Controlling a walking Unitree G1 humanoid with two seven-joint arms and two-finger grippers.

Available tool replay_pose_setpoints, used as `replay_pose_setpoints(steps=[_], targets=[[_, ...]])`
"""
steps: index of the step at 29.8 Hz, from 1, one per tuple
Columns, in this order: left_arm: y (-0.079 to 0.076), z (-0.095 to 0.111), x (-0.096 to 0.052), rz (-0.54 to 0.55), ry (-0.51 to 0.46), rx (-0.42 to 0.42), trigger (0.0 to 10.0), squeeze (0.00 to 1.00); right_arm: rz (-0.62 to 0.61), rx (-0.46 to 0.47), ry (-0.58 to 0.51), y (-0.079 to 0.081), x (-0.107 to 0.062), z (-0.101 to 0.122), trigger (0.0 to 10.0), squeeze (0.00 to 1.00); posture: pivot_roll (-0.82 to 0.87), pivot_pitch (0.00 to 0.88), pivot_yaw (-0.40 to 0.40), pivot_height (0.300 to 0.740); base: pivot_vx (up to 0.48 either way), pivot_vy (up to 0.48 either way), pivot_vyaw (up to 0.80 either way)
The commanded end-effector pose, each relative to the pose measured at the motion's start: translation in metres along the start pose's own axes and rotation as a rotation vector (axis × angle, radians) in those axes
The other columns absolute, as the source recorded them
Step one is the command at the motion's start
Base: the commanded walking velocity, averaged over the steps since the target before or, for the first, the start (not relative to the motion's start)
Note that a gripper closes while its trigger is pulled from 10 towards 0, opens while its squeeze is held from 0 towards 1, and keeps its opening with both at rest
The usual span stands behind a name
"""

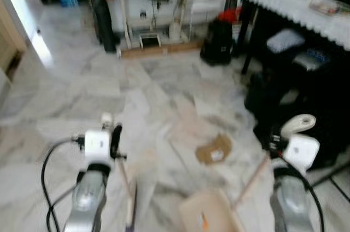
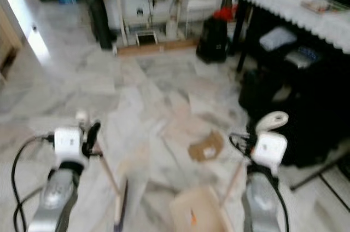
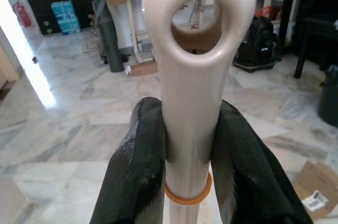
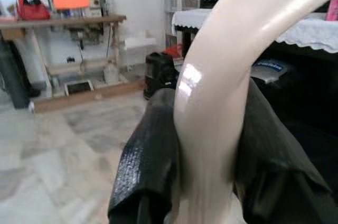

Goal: Sweep floor

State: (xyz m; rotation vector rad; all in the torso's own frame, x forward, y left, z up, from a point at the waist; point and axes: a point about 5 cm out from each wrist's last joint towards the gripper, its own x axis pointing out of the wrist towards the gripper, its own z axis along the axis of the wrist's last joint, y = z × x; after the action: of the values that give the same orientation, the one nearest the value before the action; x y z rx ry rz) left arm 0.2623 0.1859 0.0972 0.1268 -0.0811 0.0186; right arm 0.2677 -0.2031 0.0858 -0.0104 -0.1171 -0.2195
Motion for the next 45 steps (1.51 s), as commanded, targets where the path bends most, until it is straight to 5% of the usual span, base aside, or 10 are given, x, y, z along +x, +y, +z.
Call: replay_pose_setpoints(steps=[1, 45], targets=[[-0.003, 0.012, 0.004, -0.01, -0.057, -0.002, 10.0, 0.0, -0.026, 0.001, -0.026, -0.008, 0.002, 0.005, 10.0, 0.0, -0.01, 0.0, 0.012, 0.74, 0.337, 0.0, 0.0], [-0.006, 0.011, 0.006, -0.012, -0.047, -0.014, 10.0, 0.0, -0.025, 0.005, -0.055, -0.007, 0.007, 0.016, 10.0, 0.0, -0.02, 0.0, 0.011, 0.74, 0.337, 0.0, 0.0]])
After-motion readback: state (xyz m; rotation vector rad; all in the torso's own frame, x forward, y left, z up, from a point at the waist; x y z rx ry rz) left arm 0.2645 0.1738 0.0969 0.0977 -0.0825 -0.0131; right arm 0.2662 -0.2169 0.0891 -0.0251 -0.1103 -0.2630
